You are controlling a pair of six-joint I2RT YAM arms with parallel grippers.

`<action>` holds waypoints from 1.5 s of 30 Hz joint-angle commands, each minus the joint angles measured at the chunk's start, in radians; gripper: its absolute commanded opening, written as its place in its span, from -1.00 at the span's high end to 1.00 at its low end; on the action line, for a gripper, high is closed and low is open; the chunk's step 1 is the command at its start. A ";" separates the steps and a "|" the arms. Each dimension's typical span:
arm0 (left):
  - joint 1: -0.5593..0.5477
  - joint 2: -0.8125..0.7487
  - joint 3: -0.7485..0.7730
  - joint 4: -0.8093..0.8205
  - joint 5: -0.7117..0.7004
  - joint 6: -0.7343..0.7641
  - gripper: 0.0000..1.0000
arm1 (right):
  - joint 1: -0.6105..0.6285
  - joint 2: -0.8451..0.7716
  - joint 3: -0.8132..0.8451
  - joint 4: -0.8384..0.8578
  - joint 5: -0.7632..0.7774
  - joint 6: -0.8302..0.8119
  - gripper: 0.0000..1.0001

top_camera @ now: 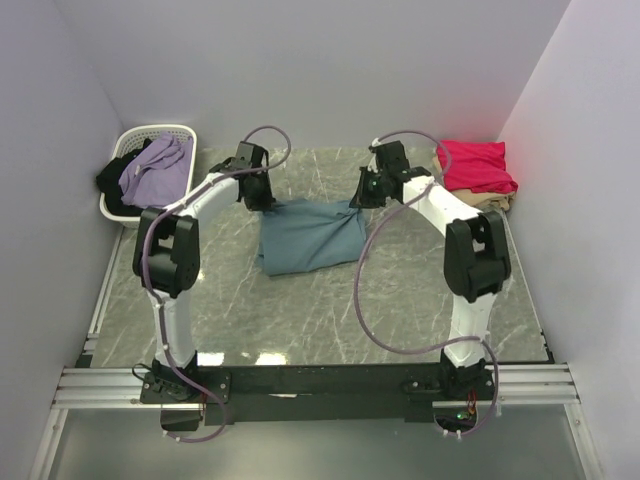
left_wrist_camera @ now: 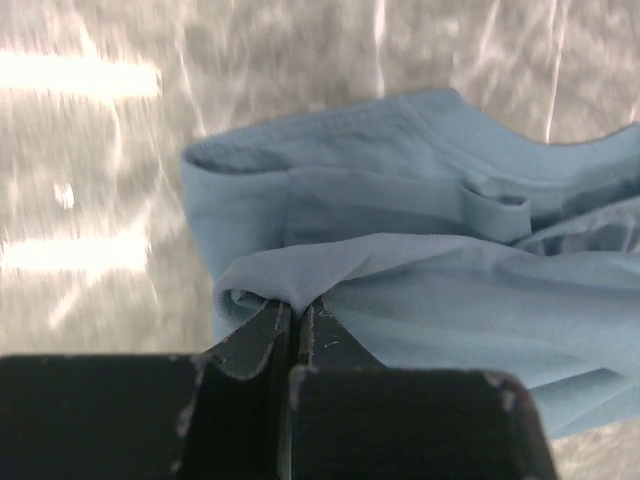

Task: Fold and stack the t-shirts
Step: Fold the tshirt

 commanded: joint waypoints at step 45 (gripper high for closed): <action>0.099 0.266 0.280 0.077 0.580 0.122 -0.14 | 0.006 0.212 0.335 0.004 -0.101 -0.032 -0.10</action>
